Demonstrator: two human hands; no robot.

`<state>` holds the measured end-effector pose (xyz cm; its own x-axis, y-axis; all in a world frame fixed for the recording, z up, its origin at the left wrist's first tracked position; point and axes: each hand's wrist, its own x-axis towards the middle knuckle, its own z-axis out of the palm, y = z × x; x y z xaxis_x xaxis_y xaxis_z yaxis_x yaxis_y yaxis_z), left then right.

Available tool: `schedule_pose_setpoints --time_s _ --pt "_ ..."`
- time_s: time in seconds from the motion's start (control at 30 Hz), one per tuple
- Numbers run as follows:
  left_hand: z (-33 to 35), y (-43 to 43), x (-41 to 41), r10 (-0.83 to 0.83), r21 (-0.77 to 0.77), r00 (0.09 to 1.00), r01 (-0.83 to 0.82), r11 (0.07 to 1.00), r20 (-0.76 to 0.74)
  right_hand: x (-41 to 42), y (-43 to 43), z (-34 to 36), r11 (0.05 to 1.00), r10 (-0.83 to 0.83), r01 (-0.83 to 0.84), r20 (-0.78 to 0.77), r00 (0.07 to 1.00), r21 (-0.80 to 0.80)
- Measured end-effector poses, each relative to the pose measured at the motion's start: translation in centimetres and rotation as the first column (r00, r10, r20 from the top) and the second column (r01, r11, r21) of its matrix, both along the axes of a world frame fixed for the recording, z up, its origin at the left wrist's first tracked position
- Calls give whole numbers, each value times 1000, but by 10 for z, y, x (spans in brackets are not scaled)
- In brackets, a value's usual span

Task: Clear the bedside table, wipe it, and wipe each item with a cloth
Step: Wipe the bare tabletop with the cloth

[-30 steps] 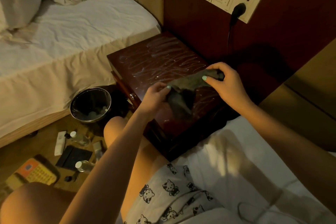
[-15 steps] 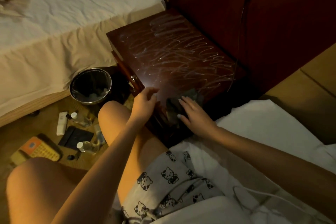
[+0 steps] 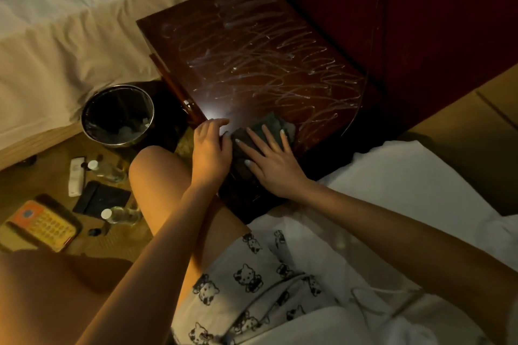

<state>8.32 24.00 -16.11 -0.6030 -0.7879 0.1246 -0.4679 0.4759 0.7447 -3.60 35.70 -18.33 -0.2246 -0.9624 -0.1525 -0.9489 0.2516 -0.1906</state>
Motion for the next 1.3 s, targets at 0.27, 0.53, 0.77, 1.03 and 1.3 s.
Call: schedule_pose_setpoints --time_s 0.27,0.53,0.77,1.03,1.3 --pt "-24 5 -15 -264 -189 902 342 921 342 -124 55 2 933 -348 351 -52 936 75" --pt "-37 33 -39 -384 -271 796 543 795 468 -194 -17 11 861 -492 495 -58 869 119" --pt "-27 11 -77 -381 -230 844 484 844 378 -126 5 10 990 -96 102 -61 994 101" --pt "-13 25 -131 -500 -245 655 714 656 566 -121 69 3 953 -295 289 53 954 92" --pt "-15 46 -185 -494 -253 595 763 594 635 -169 68 3 891 -454 449 91 886 76"
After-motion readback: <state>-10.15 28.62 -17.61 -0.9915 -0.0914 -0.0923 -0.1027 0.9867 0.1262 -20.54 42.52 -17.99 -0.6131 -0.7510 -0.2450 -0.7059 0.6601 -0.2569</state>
